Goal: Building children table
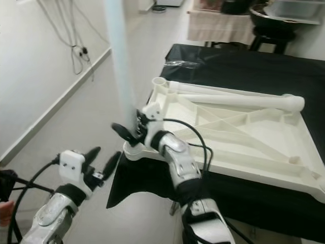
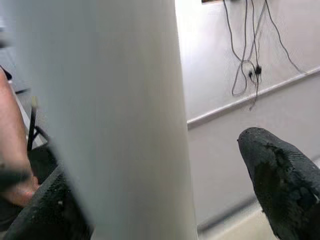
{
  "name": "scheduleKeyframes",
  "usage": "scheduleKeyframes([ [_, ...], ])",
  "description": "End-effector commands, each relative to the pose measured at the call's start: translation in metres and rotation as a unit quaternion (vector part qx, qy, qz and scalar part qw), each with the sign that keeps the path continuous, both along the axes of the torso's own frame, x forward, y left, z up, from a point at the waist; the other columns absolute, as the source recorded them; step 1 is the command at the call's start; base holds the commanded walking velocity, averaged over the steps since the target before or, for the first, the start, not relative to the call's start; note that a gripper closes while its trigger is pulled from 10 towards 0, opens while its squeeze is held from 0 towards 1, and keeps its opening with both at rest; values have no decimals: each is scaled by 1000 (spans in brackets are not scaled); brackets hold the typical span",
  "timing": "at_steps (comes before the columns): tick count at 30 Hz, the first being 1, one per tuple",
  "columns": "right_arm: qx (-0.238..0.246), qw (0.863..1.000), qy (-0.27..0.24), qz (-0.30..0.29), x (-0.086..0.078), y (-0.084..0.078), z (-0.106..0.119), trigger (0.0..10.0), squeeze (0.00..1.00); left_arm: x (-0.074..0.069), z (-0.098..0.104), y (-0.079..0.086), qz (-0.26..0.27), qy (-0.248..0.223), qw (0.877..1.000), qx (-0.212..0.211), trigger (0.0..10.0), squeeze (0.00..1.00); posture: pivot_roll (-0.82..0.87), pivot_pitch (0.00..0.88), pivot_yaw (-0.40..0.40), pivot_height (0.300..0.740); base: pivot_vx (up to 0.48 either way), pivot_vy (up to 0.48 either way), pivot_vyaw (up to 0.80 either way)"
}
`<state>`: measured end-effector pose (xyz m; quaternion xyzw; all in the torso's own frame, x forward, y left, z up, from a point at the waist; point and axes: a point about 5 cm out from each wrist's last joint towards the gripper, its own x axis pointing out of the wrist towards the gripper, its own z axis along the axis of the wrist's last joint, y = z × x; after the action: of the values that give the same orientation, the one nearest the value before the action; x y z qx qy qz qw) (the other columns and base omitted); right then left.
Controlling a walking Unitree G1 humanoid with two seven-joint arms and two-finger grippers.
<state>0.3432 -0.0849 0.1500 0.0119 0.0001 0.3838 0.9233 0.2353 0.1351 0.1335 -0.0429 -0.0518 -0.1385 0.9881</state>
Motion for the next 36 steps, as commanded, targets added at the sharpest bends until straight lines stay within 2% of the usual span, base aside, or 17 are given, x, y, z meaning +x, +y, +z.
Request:
scheduleKeyframes([
  [1,0,1000,1,-2,-5,-8,0,10000,0,1,-3,5,18,7,1000,2,10000,0,-25,66,13,740,0,0,0],
  [6,0,1000,15,-13,-25,-30,-12,10000,0,5,5,21,55,-6,998,13,10000,0,-53,68,35,740,0,0,0],
  [7,0,1000,15,-13,-25,-30,-12,10000,0,5,5,21,55,-6,998,13,10000,0,-53,68,35,740,0,0,0],
  [9,-2,1000,22,-14,-39,-39,-16,10000,0,5,10,31,74,-13,997,18,10000,0,-62,68,44,740,0,0,0],
  [11,-3,1000,24,-13,-43,-41,-17,10000,0,5,11,33,79,-14,997,18,10000,0,-62,68,44,740,0,0,0],
  [14,-11,999,29,-23,-56,-47,-20,10000,0,3,12,43,112,-2,993,33,10000,0,-67,69,49,740,0,0,0],
  [16,-38,996,36,-68,-65,-51,-29,10000,0,-5,0,43,122,32,991,43,10000,0,-75,71,53,740,0,0,0],
  [17,-38,996,36,-68,-65,-51,-29,10000,0,-5,0,43,122,32,991,43,10000,0,-75,71,53,740,0,0,0],
  [18,-65,992,37,-104,-71,-54,-36,10000,0,-12,-12,39,116,65,990,50,10000,0,-84,76,53,740,0,0,0],
  [21,-67,988,39,-136,-66,-60,-34,10000,0,-19,-22,32,124,88,988,40,10000,0,-88,80,56,740,0,0,0],
  [29,-87,983,40,-155,-57,-60,-32,10000,0,-13,-21,38,155,82,984,39,10000,0,-90,70,60,740,0,0,0],
  [32,-84,982,38,-167,-54,-58,-30,10000,0,-11,-22,35,146,86,984,57,10000,0,-91,64,57,740,0,342,0],
  [36,-85,981,43,-170,-53,-57,-31,10000,0,-11,-23,35,146,89,983,59,10000,0,-90,59,56,740,0,480,0],
])
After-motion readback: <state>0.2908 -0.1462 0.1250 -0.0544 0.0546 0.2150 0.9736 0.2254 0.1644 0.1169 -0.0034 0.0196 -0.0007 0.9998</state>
